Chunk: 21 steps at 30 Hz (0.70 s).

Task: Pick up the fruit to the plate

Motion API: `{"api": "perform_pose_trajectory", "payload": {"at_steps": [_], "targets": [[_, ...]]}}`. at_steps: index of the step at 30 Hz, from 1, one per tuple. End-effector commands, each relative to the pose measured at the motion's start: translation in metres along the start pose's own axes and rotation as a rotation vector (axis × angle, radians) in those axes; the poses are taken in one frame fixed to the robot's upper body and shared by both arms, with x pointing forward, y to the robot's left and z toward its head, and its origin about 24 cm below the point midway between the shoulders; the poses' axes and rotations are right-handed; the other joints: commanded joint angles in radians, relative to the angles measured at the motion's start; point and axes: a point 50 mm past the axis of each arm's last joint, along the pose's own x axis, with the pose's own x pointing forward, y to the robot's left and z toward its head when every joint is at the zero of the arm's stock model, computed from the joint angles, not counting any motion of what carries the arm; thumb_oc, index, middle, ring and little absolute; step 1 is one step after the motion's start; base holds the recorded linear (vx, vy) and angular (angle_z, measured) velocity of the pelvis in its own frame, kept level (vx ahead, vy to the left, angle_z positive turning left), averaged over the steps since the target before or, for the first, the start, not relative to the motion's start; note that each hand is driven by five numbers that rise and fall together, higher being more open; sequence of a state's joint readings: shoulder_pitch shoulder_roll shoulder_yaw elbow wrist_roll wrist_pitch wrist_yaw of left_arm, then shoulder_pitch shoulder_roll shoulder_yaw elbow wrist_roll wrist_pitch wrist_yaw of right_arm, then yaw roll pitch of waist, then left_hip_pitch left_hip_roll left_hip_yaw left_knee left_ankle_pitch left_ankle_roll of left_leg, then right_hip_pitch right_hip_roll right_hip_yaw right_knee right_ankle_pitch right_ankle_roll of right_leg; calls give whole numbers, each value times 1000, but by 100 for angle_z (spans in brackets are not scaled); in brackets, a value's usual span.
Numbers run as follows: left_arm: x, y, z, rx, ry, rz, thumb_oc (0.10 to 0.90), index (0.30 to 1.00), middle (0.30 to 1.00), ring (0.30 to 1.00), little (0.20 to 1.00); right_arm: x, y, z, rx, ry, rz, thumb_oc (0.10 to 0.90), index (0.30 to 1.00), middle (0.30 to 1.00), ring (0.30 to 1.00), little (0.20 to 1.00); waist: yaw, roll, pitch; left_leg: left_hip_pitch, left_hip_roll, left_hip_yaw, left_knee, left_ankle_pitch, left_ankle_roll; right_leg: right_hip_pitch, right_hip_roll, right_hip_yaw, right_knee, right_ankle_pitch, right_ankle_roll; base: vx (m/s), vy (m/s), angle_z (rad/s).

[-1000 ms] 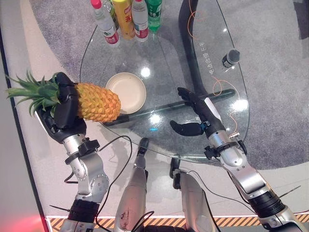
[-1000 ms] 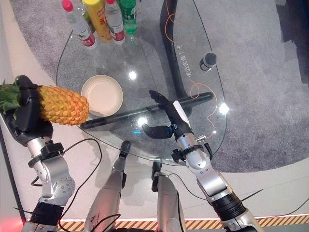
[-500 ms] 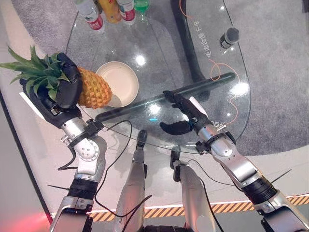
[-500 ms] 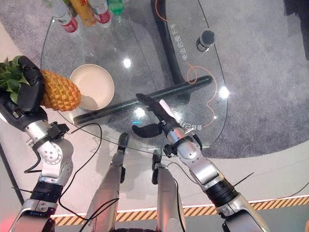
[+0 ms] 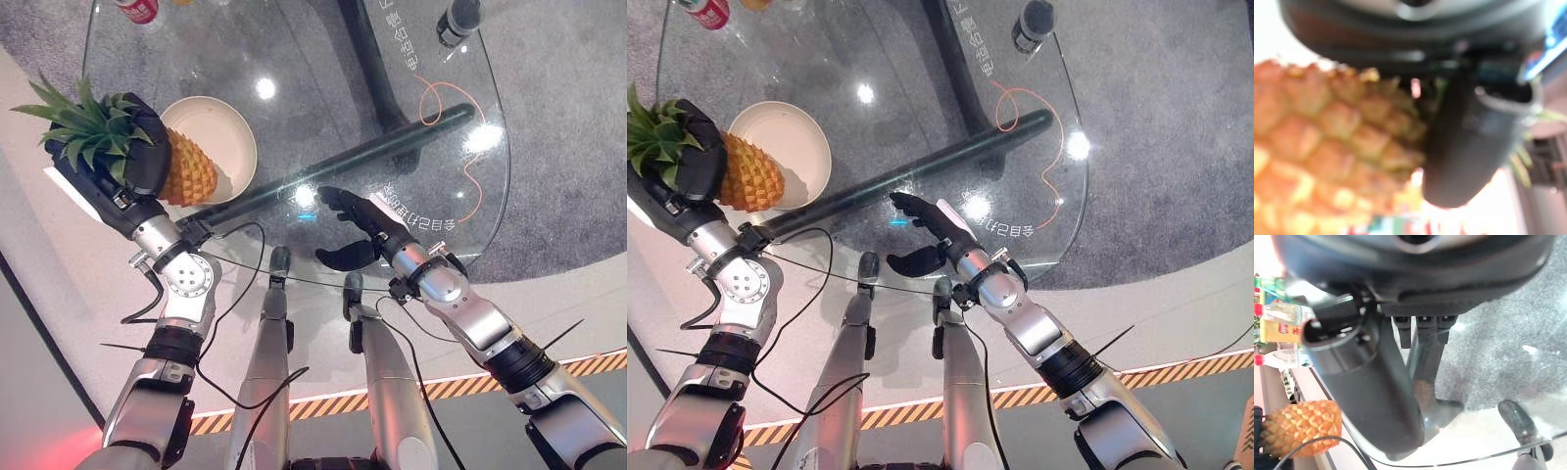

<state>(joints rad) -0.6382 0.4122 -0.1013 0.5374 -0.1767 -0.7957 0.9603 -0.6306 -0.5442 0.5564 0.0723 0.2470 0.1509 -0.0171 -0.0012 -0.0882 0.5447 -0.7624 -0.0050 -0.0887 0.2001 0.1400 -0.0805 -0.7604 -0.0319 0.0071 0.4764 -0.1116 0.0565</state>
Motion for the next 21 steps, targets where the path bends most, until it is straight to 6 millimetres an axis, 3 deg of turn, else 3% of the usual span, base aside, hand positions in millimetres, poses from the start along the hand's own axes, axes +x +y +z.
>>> {"api": "perform_pose_trajectory", "payload": {"at_steps": [1, 21], "targets": [[37, -25, 54, -173, -361, -57, 100, 300, 300, 300, 200, 3, 4, 27, 33, -137, 32, 800, 900, 900, 900, 900, 6, -12, -25, 8, -87, 66, 138, -171, 55, -22, 44, -67, -112, 114, 56, -42, 43, -3], [73, -40, 74, -65, -560, 6, 100, 300, 300, 300, 200, 10, -1, 39, 13, -168, 31, 800, 900, 900, 900, 900, -23, -33, -25, -112, -89, 69, 171, -181, 53, -151, 68, -69, -99, 142, 60, -4, 29, -1]]}}
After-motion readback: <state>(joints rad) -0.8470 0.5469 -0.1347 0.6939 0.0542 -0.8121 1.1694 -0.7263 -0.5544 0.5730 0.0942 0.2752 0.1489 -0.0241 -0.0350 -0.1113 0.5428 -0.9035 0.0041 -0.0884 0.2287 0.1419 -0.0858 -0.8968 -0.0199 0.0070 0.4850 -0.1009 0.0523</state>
